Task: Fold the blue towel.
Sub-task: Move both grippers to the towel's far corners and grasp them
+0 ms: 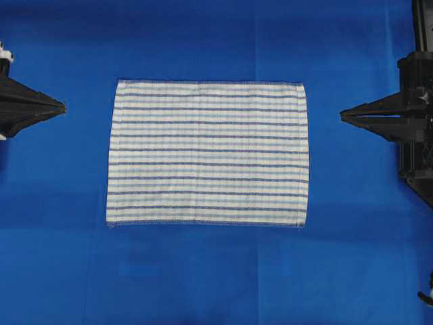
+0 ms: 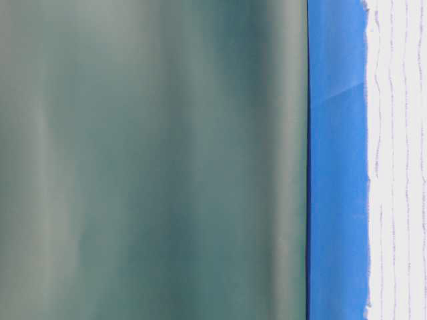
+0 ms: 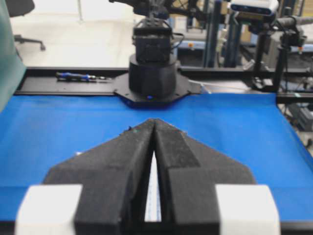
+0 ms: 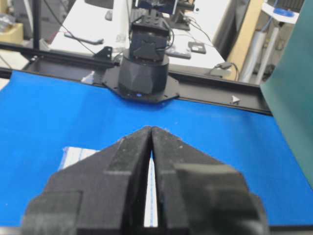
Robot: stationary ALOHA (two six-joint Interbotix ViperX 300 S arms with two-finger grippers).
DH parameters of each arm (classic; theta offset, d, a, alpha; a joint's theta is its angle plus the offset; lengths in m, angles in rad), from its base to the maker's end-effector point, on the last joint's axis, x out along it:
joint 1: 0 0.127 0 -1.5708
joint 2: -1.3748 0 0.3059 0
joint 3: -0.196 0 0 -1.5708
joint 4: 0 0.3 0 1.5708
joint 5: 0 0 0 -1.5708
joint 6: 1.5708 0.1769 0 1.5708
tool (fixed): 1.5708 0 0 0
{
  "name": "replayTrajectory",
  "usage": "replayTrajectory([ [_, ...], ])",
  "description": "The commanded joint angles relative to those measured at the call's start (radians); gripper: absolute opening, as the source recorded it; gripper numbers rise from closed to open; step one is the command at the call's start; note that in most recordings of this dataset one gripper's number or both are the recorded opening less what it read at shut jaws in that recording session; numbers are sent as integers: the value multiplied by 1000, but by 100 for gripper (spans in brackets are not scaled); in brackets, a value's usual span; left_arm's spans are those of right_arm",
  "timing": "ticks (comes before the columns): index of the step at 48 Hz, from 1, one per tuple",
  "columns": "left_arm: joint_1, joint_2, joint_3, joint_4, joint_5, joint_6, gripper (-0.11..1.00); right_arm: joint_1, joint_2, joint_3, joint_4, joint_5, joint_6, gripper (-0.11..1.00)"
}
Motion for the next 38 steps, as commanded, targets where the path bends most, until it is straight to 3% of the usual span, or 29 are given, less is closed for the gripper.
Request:
replayTrajectory([
  [1,5,5,-15,-28,-6,6,0,-11,3,-31,0,0,2,0],
  [7,5,8,-15,-28,-6,6,0,-15,14,-38,0,14,2,-6],
  [15,15,28,-11,-28,-6,15,0,-40,25,-37,6,23,8,-6],
  [30,124,160,8,-28,-14,12,1,-150,141,-15,67,25,9,-1],
  [33,144,192,9,-28,-17,12,6,-175,175,-11,80,25,9,6],
  [38,176,255,15,-31,-34,12,30,-224,244,0,112,15,9,21],
])
